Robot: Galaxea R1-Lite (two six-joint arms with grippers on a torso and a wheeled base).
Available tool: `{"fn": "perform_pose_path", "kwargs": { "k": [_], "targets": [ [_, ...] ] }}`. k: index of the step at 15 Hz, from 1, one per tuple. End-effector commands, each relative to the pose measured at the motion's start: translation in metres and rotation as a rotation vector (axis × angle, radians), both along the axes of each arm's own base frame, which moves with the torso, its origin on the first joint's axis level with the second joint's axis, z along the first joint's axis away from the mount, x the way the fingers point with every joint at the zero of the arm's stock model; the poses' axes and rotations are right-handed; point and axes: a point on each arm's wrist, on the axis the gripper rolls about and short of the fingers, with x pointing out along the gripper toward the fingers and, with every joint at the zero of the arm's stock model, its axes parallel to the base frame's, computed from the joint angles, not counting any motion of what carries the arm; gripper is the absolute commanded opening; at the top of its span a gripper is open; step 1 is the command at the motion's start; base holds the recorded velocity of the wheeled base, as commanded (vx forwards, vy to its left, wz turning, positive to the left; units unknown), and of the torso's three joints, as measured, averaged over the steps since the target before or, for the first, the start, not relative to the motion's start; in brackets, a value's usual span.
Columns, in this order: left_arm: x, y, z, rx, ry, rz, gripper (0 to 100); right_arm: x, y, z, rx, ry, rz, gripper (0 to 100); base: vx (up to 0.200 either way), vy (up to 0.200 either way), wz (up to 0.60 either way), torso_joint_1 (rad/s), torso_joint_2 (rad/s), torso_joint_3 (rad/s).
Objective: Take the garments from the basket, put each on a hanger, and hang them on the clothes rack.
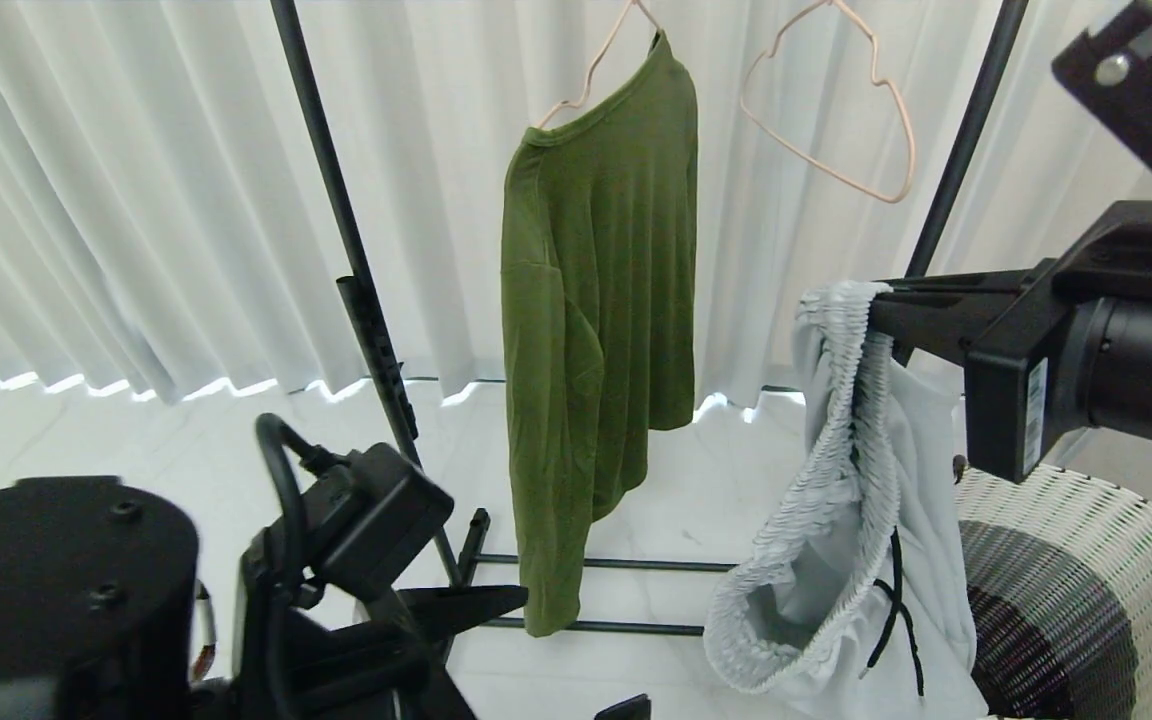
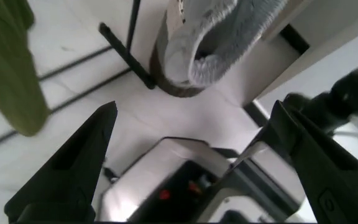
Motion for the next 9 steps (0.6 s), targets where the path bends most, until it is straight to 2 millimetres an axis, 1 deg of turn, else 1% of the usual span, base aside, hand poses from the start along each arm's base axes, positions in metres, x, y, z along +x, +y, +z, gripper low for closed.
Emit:
{"fn": "perform_pose_path", "kwargs": {
  "k": [1, 2, 3, 4, 6, 7, 9],
  "targets": [
    [0.015, -0.033, -0.010, 0.016, 0.096, 0.035, 100, -0.001, 0.012, 0.001, 0.001, 0.006, 0.029, 0, 0.000, 0.000, 0.00, 0.000, 0.00, 0.000],
    [0.017, -0.039, -0.011, 0.001, 0.125, 0.056, 100, -0.002, 0.014, 0.001, 0.001, 0.006, 0.036, 0, 0.000, 0.000, 0.00, 0.000, 0.00, 0.000],
    [0.019, -0.053, -0.013, -0.026, 0.189, 0.097, 100, -0.005, 0.014, 0.002, 0.004, 0.004, 0.046, 0, 0.000, 0.000, 0.00, 0.000, 0.00, 0.000],
    [0.022, -0.058, -0.018, -0.020, 0.211, 0.123, 100, -0.005, 0.015, 0.003, 0.005, 0.004, 0.049, 0, 0.000, 0.000, 0.00, 0.000, 0.00, 0.000],
    [0.032, -0.063, -0.034, 0.030, 0.230, 0.172, 100, -0.008, 0.015, 0.008, 0.023, -0.005, 0.060, 0, 0.000, 0.000, 0.00, 0.000, 0.00, 0.000],
    [0.036, -0.064, -0.039, 0.044, 0.239, 0.190, 100, -0.009, 0.015, 0.011, 0.033, -0.009, 0.066, 0, 0.000, 0.000, 0.00, 0.000, 0.00, 0.000],
    [0.039, -0.066, -0.045, 0.053, 0.262, 0.205, 100, -0.013, 0.015, 0.013, 0.039, -0.011, 0.083, 0, 0.000, 0.000, 0.00, 0.000, 0.00, 0.000]
  ]
}}
